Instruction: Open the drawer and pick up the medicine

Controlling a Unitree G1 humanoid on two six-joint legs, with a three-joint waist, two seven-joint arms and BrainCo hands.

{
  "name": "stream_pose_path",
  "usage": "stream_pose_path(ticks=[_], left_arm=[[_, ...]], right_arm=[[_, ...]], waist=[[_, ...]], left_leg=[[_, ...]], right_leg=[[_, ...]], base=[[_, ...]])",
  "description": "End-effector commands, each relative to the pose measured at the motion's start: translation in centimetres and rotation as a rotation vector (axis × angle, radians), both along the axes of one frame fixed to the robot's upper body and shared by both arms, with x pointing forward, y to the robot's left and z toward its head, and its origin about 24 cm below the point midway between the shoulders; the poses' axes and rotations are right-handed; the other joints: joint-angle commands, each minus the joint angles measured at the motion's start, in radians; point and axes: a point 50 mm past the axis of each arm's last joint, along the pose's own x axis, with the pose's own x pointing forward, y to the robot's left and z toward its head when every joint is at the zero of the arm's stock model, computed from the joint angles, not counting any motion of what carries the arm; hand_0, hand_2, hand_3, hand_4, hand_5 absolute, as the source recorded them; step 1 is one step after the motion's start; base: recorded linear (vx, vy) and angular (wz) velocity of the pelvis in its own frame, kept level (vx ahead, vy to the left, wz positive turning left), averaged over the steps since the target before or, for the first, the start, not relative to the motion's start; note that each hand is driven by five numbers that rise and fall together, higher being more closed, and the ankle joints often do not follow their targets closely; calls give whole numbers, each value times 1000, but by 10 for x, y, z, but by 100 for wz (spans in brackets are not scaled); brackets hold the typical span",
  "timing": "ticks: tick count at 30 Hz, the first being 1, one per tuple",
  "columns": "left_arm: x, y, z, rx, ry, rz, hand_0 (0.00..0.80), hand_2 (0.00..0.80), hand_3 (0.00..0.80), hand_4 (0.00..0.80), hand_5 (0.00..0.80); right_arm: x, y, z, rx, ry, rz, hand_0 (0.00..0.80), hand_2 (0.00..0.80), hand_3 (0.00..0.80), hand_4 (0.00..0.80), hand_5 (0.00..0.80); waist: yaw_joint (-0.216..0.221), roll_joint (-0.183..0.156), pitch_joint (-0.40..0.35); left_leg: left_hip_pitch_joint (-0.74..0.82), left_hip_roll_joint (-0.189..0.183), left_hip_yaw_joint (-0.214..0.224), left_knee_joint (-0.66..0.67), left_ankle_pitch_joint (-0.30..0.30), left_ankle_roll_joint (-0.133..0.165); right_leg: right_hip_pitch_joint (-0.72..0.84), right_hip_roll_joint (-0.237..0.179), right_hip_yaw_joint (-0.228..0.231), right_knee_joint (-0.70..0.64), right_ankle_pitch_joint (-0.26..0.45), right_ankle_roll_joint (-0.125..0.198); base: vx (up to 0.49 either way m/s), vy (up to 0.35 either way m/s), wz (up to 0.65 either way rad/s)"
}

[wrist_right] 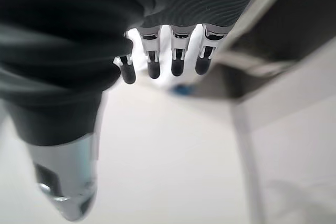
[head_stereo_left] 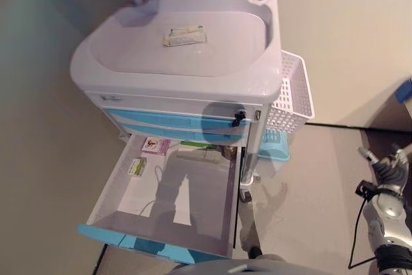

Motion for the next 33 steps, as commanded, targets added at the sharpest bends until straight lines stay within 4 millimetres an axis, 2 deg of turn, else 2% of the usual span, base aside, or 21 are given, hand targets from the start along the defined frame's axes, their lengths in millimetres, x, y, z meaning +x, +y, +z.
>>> stream_pose_path(ticks=[1,4,5,6,8,9,10,12,16,19,20,21,23,24,25,26,29,30,33], left_arm=[[23,19,7,32,-57,-111,0,0,0,0,0],[32,26,12,40,-101,-104,0,0,0,0,0],[38,28,15,36,-135,-127,0,0,0,0,0],[38,28,15,36,-135,-126,0,0,0,0,0],[47,30,19,35,-173,-186,0,0,0,0,0],[56,33,24,33,-208,-241,0,0,0,0,0],[56,33,24,33,-208,-241,0,0,0,0,0],[64,35,29,41,-235,-292,0,0,0,0,0],[91,36,45,66,-330,-431,0,0,0,0,0],[124,36,69,83,-448,-573,0,0,0,0,0],[148,37,92,101,-534,-669,0,0,0,0,0],[148,37,92,101,-533,-669,0,0,0,0,0],[175,36,121,112,-627,-750,0,0,0,0,0],[196,39,145,126,-689,-790,0,0,0,0,0],[204,39,156,127,-722,-800,0,0,0,0,0],[204,40,156,127,-721,-800,0,0,0,0,0],[224,41,173,99,-759,-779,0,0,0,0,0],[237,38,185,95,-787,-801,0,0,0,0,0],[249,38,195,115,-803,-814,0,0,0,0,0]], right_arm=[[37,15,19,-93,-7,200,0,0,0,0,0],[35,16,9,-103,71,253,0,0,0,0,0],[29,16,-5,-105,168,290,0,0,0,0,0],[29,16,-5,-105,168,290,0,0,0,0,0],[20,16,-23,-107,299,329,0,0,0,0,0],[11,16,-38,-98,407,358,0,0,0,0,0],[11,16,-38,-98,407,359,0,0,0,0,0],[2,19,-53,-85,508,387,0,0,0,0,0],[-8,33,-77,-59,652,451,0,0,0,0,0],[-11,43,-86,-98,748,552,0,0,0,0,0],[-12,48,-87,-147,797,638,0,0,0,0,0],[-12,48,-87,-147,797,638,0,0,0,0,0],[-15,48,-90,-159,836,661,0,0,0,0,0],[-18,52,-94,-160,880,700,0,0,0,0,0],[-16,55,-94,-163,886,721,0,0,0,0,0],[-16,55,-94,-163,886,721,0,0,0,0,0],[-18,57,-98,-148,918,743,0,0,0,0,0],[-23,57,-101,-121,937,733,0,0,0,0,0],[-24,57,-103,-107,940,722,0,0,0,0,0]], waist=[[16,-59,107],[21,-63,130],[25,-66,145],[24,-66,140],[29,-66,153],[34,-65,159],[33,-65,158],[41,-66,164],[51,-67,182],[51,-65,195],[45,-66,204],[46,-66,203],[40,-65,209],[34,-62,213],[32,-62,213],[32,-62,213],[22,-60,215],[16,-58,216],[10,-58,218]], left_leg=[[-106,-87,-7,229,-165,56],[-193,-83,-7,314,-181,59],[-254,-87,-14,378,-196,64],[-262,-88,-14,383,-198,64],[-316,-93,-24,453,-222,66],[-351,-96,-32,497,-236,68],[-353,-96,-32,499,-237,68],[-373,-99,-41,529,-245,68],[-399,-100,-44,565,-255,70],[-414,-100,-46,584,-259,70],[-418,-98,-47,592,-262,70],[-418,-98,-47,592,-262,70],[-427,-97,-45,606,-266,71],[-435,-95,-40,614,-270,72],[-437,-93,-37,616,-272,73],[-437,-93,-37,617,-272,73],[-438,-86,-18,617,-277,77],[-437,-81,-2,620,-281,79],[-437,-71,23,622,-287,82]], right_leg=[[-159,-42,8,208,-35,45],[-234,-47,12,277,-47,37],[-282,-54,10,338,-66,28],[-290,-55,9,343,-68,28],[-336,-63,4,420,-100,17],[-366,-72,-2,466,-118,9],[-368,-72,-2,468,-118,9],[-385,-75,-6,499,-129,3],[-407,-77,-12,529,-137,0],[-417,-80,-14,541,-143,-1],[-425,-80,-16,552,-146,-1],[-425,-80,-16,552,-146,-1],[-433,-80,-10,558,-147,0],[-441,-78,-6,562,-147,0],[-446,-78,-2,563,-146,0],[-446,-77,-2,563,-146,0],[-467,-70,21,571,-142,0],[-479,-64,37,572,-138,2],[-494,-55,63,571,-133,5]], base=[[-320,27,-40],[-278,-22,-18],[-109,-22,-5],[-149,-31,9],[-109,-22,17],[-91,-17,26],[-62,-20,36],[-33,-25,36],[-29,-17,7],[-14,-15,9],[0,-11,6],[-2,-7,4],[-3,1,-2],[-7,1,-4],[0,0,0],[0,0,0],[1,29,-5],[4,49,-12],[14,68,-31]])
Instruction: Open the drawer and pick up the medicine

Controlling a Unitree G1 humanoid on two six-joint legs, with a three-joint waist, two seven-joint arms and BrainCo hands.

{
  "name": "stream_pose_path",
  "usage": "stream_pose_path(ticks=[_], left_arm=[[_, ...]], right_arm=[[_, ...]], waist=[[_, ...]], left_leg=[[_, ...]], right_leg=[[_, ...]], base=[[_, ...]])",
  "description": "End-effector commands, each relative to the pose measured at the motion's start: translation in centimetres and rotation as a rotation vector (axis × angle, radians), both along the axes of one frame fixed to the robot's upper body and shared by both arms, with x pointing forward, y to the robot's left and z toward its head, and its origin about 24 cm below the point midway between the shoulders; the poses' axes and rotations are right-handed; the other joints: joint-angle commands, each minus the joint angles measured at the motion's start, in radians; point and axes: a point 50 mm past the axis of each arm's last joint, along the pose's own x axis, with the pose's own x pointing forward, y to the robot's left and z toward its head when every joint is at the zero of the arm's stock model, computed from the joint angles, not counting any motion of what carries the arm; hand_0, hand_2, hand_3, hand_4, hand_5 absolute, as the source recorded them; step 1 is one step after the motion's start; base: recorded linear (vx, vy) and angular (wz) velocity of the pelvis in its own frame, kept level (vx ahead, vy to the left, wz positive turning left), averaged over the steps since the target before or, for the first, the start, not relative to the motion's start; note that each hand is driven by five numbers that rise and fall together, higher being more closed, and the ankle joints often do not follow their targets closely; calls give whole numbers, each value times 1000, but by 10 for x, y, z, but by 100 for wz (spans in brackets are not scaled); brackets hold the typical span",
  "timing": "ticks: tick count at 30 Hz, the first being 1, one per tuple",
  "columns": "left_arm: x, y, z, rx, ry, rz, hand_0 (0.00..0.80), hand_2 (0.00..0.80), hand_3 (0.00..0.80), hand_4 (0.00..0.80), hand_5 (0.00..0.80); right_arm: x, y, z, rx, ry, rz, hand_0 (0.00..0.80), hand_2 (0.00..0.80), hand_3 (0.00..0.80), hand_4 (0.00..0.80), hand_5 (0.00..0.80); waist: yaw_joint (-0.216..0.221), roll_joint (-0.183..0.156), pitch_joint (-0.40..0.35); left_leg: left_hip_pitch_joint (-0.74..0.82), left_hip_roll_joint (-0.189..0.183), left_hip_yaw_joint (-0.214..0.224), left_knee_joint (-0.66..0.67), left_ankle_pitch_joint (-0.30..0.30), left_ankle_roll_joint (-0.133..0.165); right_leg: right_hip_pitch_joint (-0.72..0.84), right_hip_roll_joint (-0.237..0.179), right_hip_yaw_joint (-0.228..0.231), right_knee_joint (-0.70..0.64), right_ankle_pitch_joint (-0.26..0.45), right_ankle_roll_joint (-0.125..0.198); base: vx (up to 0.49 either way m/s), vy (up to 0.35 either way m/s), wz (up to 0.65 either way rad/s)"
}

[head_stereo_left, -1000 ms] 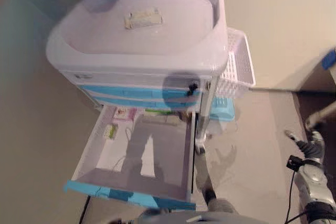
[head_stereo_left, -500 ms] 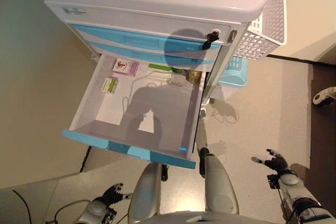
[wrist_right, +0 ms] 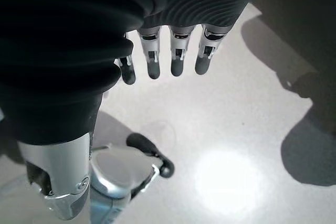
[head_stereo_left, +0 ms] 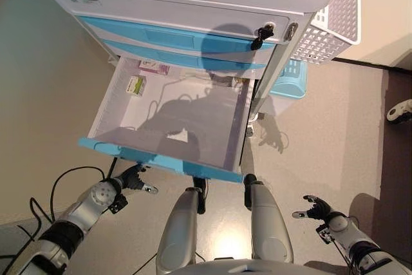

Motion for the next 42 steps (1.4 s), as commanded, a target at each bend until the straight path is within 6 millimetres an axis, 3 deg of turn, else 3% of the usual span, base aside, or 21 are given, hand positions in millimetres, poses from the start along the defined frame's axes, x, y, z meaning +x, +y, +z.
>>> stream_pose_path(ticks=[1,6,8,12,14,20,22,25,29,30,34,38,42], left_arm=[[35,4,38,-33,-148,28,0,0,0,0,0],[49,18,39,15,-171,126,0,0,0,0,0],[50,29,30,38,-161,216,0,0,0,0,0],[50,43,21,81,-140,326,0,0,0,0,0],[55,51,26,103,-161,395,0,0,0,0,0],[70,69,54,105,-234,504,0,0,0,0,0],[80,75,78,92,-310,527,0,0,0,0,0],[83,82,92,106,-345,542,0,0,0,0,0],[89,100,131,129,-441,590,0,0,0,0,0],[89,100,131,129,-442,590,0,0,0,0,0],[94,109,164,169,-524,613,0,0,0,0,0],[97,108,174,171,-557,614,0,0,0,0,0],[98,106,170,167,-541,603,0,0,0,0,0]], right_arm=[[-10,-8,-2,-16,43,-11,0,0,0,0,0],[-12,-9,-4,-22,55,-8,0,0,0,0,0],[-13,-10,-3,-28,54,-5,0,0,0,0,0],[-11,-12,-1,-37,48,-2,0,0,0,0,0],[-9,-13,0,-36,34,-2,0,0,0,0,0],[-12,-11,-2,-41,54,22,0,0,0,0,0],[-15,-8,-5,-33,71,31,0,0,0,0,0],[-16,-5,-6,-23,71,43,0,0,0,0,0],[-19,0,-8,-2,79,58,0,0,0,0,0],[-18,0,-8,-2,79,58,0,0,0,0,0],[-20,6,-12,13,86,64,0,0,0,0,0],[-24,9,-15,19,96,65,0,0,0,0,0],[-25,10,-16,18,106,66,0,0,0,0,0]], waist=[[-50,3,-30],[-71,-10,-25],[-89,-18,-22],[-107,-32,-25],[-119,-42,-28],[-139,-64,-40],[-140,-65,-48],[-142,-68,-53],[-144,-71,-66],[-144,-71,-66],[-146,-73,-77],[-145,-73,-83],[-142,-71,-86]], left_leg=[[28,-3,68,100,-146,59],[21,19,120,102,-153,66],[22,30,138,119,-189,65],[6,40,161,123,-195,67],[-12,49,174,132,-199,67],[-43,71,193,146,-208,67],[-47,76,194,145,-210,67],[-45,80,199,143,-213,67],[-50,87,203,147,-216,65],[-50,87,203,147,-216,65],[-58,90,197,144,-216,63],[-58,87,191,136,-211,61],[-48,82,188,116,-203,58]], right_leg=[[23,33,36,-57,55,12],[-14,61,87,-68,71,22],[-24,77,114,-60,47,28],[-45,94,139,-71,56,31],[-67,105,151,-72,61,31],[-93,124,170,-91,77,37],[-97,129,175,-98,81,40],[-96,134,182,-105,85,43],[-95,134,186,-118,91,48],[-95,134,186,-118,91,48],[-95,131,184,-130,100,55],[-92,126,180,-139,107,58],[-82,121,178,-151,113,59]], base=[[9,43,-38],[17,55,-59],[74,73,-54],[1,46,-43],[-6,37,-27],[10,24,-16],[37,23,-18],[25,25,-8],[23,15,-5],[9,12,-5],[0,0,0],[0,0,0],[0,0,0]])
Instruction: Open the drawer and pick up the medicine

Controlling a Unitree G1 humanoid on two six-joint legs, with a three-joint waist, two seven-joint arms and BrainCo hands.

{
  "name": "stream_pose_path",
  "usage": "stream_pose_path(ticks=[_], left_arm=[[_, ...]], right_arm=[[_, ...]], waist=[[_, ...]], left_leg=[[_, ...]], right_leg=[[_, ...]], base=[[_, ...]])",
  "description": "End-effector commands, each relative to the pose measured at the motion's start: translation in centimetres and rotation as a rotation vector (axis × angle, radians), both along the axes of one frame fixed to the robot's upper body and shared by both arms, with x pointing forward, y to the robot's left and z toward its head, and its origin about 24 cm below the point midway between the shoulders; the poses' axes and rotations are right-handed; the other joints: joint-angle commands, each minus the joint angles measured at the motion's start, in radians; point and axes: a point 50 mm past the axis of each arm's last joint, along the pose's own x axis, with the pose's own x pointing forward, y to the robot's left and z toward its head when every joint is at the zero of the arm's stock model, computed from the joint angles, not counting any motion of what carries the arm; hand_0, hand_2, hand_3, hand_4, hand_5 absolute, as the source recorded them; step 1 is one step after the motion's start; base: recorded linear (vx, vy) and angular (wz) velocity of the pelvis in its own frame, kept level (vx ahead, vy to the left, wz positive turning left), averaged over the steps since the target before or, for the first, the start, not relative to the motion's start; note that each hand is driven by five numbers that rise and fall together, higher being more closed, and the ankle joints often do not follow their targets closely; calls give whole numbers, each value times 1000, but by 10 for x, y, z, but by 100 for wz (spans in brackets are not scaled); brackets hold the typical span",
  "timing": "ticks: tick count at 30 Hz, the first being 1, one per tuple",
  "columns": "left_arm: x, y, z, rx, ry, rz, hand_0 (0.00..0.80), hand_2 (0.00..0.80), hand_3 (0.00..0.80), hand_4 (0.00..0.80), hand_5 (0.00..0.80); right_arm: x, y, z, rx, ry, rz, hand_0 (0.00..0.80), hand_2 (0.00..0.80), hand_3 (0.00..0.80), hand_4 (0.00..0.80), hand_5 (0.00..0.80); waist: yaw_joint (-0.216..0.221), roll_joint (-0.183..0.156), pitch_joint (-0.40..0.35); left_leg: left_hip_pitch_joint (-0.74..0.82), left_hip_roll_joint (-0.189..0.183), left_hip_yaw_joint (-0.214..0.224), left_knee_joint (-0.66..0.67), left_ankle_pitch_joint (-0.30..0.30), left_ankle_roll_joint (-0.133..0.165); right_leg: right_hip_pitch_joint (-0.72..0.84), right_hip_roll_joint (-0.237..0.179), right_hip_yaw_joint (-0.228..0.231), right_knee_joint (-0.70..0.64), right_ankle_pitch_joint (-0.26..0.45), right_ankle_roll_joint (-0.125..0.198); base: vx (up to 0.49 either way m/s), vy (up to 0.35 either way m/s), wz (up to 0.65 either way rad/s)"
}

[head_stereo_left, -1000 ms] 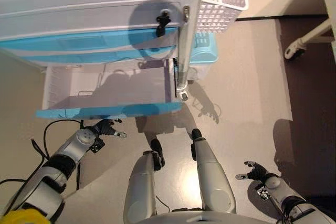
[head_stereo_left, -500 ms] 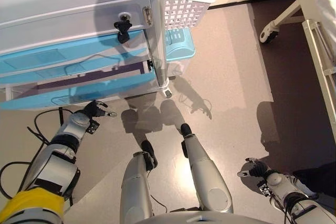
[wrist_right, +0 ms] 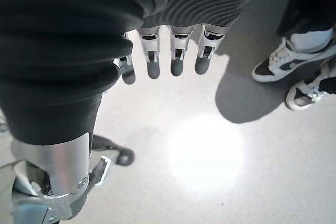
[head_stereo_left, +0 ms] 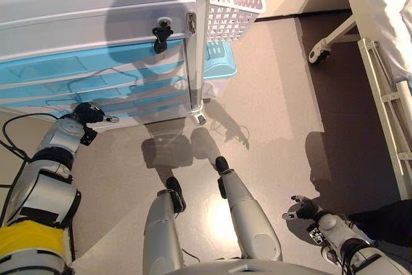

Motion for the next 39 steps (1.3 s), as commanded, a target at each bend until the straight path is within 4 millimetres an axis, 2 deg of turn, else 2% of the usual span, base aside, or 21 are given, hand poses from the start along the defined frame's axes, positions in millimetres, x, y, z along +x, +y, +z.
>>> stream_pose_path(ticks=[1,5,6,7,9,11,14,16,17,18,19,22,23,24,29,31,32,35,37,38,39], left_arm=[[10,12,53,38,-188,40,0,0,0,0,0],[6,8,33,-2,-149,20,0,0,0,0,0],[2,-2,13,-49,-113,-32,0,0,0,0,0],[2,-2,12,-49,-112,-31,0,0,0,0,0],[-7,-13,-14,-154,-80,-73,0,0,0,0,0],[-22,-19,-44,-258,-38,-70,0,0,0,0,0],[-50,-23,-82,-370,21,-39,0,0,0,0,0],[-66,-23,-98,-423,38,-12,0,0,0,0,0],[-83,-23,-111,-469,56,9,0,0,0,0,0],[-83,-23,-111,-469,56,9,0,0,0,0,0],[-100,-24,-126,-514,72,46,0,0,0,0,0],[-114,-28,-138,-532,98,52,0,0,0,0,0],[-129,-36,-154,-575,137,78,0,0,0,0,0],[-129,-36,-154,-575,137,78,0,0,0,0,0],[-169,-60,-197,-694,179,243,0,0,0,0,0],[-202,-70,-224,-696,269,374,0,0,0,0,0],[-201,-70,-224,-696,269,374,0,0,0,0,0],[-227,-91,-244,-648,389,404,0,0,0,0,0],[-227,-91,-244,-648,389,404,0,0,0,0,0],[-236,-105,-253,-563,473,346,0,0,0,0,0],[-236,-105,-253,-563,473,346,0,0,0,0,0]], right_arm=[[-31,-11,-10,-30,95,-1,0,0,0,0,0],[-32,-12,-11,-45,105,7,0,0,0,0,0],[-31,-13,-10,-51,102,20,0,0,0,0,0],[-32,-13,-10,-52,102,21,0,0,0,0,0],[-34,-14,-10,-59,104,18,0,0,0,0,0],[-36,-14,-11,-63,112,15,0,0,0,0,0],[-37,-14,-12,-67,115,12,0,0,0,0,0],[-40,-15,-12,-69,119,11,0,0,0,0,0],[-41,-17,-12,-75,121,16,0,0,0,0,0],[-41,-17,-12,-75,121,17,0,0,0,0,0],[-47,-16,-15,-77,138,13,0,0,0,0,0],[-51,-16,-16,-77,150,2,0,0,0,0,0],[-58,-15,-20,-78,176,-4,0,0,0,0,0],[-58,-15,-20,-78,176,-4,0,0,0,0,0],[-63,1,-28,-14,171,-61,0,0,0,0,0],[-64,14,-32,52,150,-111,0,0,0,0,0],[-64,14,-32,51,150,-111,0,0,0,0,0],[-71,33,-41,169,153,-236,0,0,0,0,0],[-71,33,-41,169,153,-236,0,0,0,0,0],[-74,41,-45,242,136,-357,0,0,0,0,0],[-74,41,-45,242,136,-358,0,0,0,0,0]], waist=[[-8,21,-51],[1,27,-49],[11,31,-46],[10,31,-46],[21,38,-42],[30,40,-43],[47,50,-45],[59,57,-48],[72,61,-54],[71,61,-53],[87,68,-65],[97,72,-85],[106,73,-109],[105,73,-108],[121,65,-184],[126,55,-226],[125,55,-225],[132,46,-267],[132,46,-266],[137,38,-283],[138,39,-283]], left_leg=[[62,-53,31,-46,-51,68],[87,-62,24,-70,-39,65],[110,-69,15,-89,-29,61],[111,-69,15,-90,-29,61],[144,-80,-3,-110,-21,58],[163,-91,-12,-144,19,58],[216,-107,-42,-190,38,51],[254,-116,-61,-223,53,46],[292,-123,-81,-263,73,39],[293,-123,-81,-264,73,39],[337,-124,-104,-321,102,32],[377,-127,-126,-382,137,22],[415,-127,-139,-433,157,15],[417,-128,-140,-435,158,15],[520,-113,-172,-573,215,-3],[560,-102,-172,-626,231,-7],[562,-102,-172,-628,232,-7],[610,-93,-172,-698,258,-17],[611,-93,-172,-699,259,-17],[631,-91,-168,-714,261,-19],[632,-91,-168,-714,261,-19]], right_leg=[[62,-24,12,-118,45,45],[89,-33,5,-130,50,44],[113,-40,-3,-139,49,41],[114,-40,-3,-139,49,41],[153,-51,-20,-149,50,38],[179,-61,-32,-178,80,31],[248,-72,-60,-218,86,24],[294,-77,-83,-245,90,21],[346,-79,-107,-280,93,20],[347,-79,-107,-281,93,20],[392,-81,-135,-316,95,17],[432,-79,-166,-352,98,15],[473,-76,-192,-389,99,16],[476,-77,-194,-390,99,16],[585,-61,-246,-506,112,16],[631,-56,-261,-561,122,17],[634,-56,-261,-562,123,17],[685,-47,-283,-620,131,16],[686,-47,-283,-621,132,16],[711,-45,-291,-644,135,17],[712,-45,-291,-644,135,17]], base=[[0,0,0],[1,-15,6],[5,-29,10],[14,-64,12],[19,-76,12],[-56,-114,24],[11,-107,33],[69,-131,26],[57,-116,34],[90,-163,47],[53,-78,39],[59,-121,47],[75,-116,45],[95,-103,44],[88,-86,32],[100,-65,11],[94,-40,7],[63,-38,8],[33,-19,9],[32,-18,12],[66,-27,13]])
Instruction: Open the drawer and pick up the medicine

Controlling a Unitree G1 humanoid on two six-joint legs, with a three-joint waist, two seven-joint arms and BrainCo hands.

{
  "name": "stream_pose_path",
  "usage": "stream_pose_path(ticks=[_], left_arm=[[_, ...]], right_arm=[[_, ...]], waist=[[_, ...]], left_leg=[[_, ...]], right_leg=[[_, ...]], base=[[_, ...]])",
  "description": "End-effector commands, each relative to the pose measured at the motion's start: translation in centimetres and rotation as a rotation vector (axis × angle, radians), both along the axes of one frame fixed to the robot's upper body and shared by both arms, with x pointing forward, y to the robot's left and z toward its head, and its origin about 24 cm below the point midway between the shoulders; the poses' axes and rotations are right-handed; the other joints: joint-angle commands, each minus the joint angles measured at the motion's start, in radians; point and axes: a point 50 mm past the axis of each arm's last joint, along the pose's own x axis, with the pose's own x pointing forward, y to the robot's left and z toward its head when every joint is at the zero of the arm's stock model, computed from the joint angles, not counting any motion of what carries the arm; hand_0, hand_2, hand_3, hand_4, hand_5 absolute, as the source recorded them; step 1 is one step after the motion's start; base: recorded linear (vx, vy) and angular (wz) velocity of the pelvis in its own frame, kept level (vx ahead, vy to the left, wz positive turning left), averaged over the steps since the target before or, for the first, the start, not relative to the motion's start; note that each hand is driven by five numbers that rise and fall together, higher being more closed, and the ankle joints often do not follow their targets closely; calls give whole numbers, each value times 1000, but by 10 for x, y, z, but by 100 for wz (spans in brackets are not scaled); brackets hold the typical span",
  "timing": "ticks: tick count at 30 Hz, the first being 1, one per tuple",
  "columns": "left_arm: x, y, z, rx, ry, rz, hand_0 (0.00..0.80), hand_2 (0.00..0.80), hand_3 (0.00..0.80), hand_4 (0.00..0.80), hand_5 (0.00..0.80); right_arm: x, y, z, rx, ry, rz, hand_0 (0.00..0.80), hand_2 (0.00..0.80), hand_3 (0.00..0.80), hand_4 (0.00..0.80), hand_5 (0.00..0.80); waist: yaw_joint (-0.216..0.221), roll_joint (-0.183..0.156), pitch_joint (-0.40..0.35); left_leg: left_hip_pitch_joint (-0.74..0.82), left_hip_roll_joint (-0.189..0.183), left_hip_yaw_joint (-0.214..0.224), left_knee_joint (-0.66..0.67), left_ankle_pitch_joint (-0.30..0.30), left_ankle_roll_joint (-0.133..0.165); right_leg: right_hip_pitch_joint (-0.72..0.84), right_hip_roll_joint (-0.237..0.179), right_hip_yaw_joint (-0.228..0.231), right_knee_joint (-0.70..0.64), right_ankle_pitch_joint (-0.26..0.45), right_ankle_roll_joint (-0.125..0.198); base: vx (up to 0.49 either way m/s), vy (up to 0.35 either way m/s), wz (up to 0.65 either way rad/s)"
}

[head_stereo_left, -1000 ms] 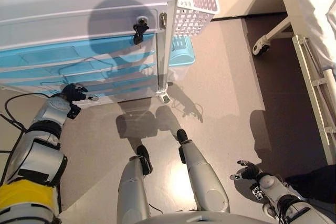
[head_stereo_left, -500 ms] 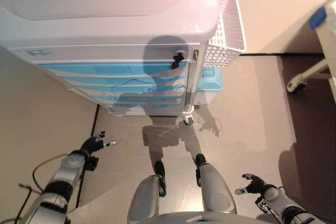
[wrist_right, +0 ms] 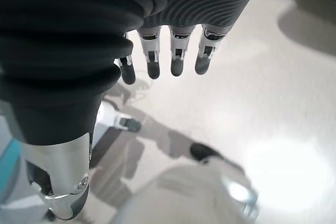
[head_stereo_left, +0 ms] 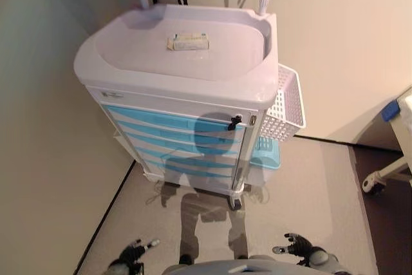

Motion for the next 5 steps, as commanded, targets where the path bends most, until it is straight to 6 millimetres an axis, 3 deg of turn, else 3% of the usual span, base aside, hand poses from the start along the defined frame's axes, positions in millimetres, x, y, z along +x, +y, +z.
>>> stream_pose_path(ticks=[1,5], left_arm=[[22,8,7,146,-42,-173,0,0,0,0,0],[19,-6,3,120,-32,-233,0,0,0,0,0]], right_arm=[[5,1,0,40,-45,-152,0,0,0,0,0],[1,5,-2,35,-20,-139,0,0,0,0,0]], waist=[[2,-49,18],[7,-51,10]], left_leg=[[28,-67,34,-45,-2,26],[42,-71,34,-43,-10,28]], right_leg=[[57,-10,8,-186,121,68],[77,-9,10,-194,120,68]], base=[[42,-10,9],[29,-4,3]])
